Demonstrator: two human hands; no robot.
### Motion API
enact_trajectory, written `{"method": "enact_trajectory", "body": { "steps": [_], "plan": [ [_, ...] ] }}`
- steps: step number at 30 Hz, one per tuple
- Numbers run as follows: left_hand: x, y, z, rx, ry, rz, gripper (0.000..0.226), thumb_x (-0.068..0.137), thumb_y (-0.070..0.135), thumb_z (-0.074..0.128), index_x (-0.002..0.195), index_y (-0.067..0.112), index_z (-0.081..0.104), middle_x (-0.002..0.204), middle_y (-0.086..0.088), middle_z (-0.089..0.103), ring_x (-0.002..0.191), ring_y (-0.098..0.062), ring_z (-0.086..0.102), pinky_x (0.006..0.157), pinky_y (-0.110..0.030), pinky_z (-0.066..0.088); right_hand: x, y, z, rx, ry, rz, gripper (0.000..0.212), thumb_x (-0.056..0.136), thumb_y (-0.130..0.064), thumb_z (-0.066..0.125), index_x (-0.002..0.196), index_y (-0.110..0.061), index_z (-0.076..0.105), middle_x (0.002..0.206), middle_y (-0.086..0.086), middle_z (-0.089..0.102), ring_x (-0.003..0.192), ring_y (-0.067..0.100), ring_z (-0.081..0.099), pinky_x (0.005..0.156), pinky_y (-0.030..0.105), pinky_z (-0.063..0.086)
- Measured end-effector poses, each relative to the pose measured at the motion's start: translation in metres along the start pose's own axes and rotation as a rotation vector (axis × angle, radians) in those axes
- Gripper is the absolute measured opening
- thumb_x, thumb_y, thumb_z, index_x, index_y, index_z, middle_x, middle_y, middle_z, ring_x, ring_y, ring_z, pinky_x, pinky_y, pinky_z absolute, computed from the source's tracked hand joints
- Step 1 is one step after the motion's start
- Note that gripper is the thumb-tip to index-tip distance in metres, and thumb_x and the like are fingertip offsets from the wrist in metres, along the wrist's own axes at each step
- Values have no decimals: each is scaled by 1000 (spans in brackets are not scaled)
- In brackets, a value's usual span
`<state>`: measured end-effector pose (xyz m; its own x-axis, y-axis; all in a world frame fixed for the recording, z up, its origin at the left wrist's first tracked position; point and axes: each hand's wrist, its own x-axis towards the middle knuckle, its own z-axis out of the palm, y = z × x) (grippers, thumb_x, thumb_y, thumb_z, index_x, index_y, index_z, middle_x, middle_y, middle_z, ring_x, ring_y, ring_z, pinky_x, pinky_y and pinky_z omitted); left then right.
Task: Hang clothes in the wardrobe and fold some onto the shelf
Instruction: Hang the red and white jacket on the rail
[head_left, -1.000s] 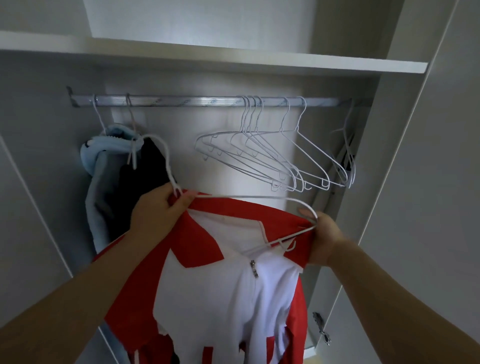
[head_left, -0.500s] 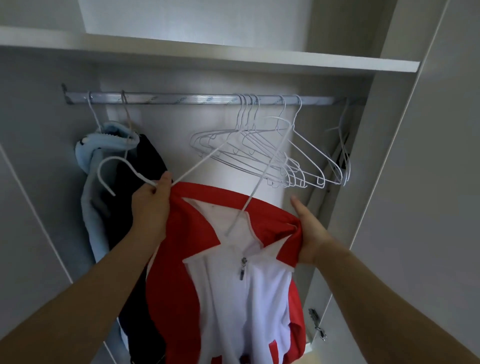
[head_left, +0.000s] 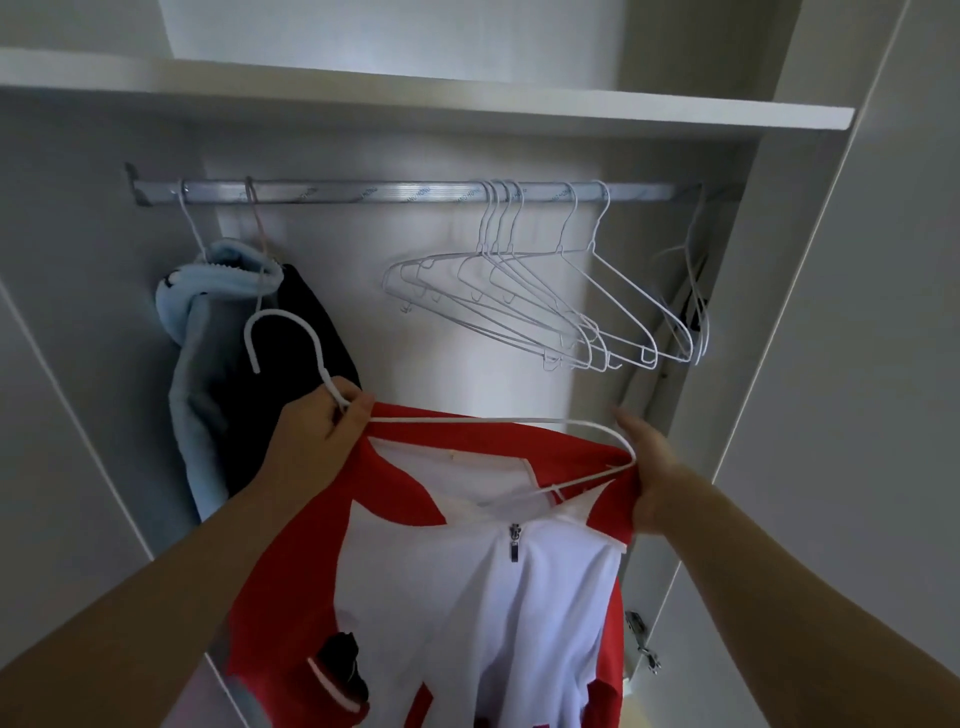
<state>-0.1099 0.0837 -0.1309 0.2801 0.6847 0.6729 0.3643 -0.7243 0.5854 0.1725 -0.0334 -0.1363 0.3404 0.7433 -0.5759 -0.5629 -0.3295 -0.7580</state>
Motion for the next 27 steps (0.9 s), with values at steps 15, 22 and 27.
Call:
{"method": "enact_trajectory", "body": {
  "steps": [15, 22, 27],
  "plan": [
    [-18, 36, 39, 522, -192, 329, 33, 89, 31, 44, 77, 5, 61, 57, -5, 59, 42, -20, 56, 41, -21, 38, 15, 9, 39, -687, 503, -598, 16, 79, -17, 59, 66, -13, 53, 62, 0, 51, 58, 17, 49, 63, 24, 37],
    [4, 32, 48, 231, -122, -60, 22, 96, 27, 43, 81, 12, 48, 66, 1, 50, 67, -21, 54, 60, -29, 36, -4, 9, 59, -788, 79, -751, 38, 87, -27, 60, 51, -17, 57, 43, -7, 52, 47, 11, 49, 55, 24, 39],
    [11, 40, 36, 92, -136, -27, 33, 96, 23, 45, 65, 27, 35, 56, 6, 42, 55, -10, 46, 55, -28, 33, -11, -5, 41, -1254, 383, -1047, 28, 95, -41, 41, 103, -28, 64, 113, -4, 60, 114, 23, 43, 96, 36, 22]
  ]
}}
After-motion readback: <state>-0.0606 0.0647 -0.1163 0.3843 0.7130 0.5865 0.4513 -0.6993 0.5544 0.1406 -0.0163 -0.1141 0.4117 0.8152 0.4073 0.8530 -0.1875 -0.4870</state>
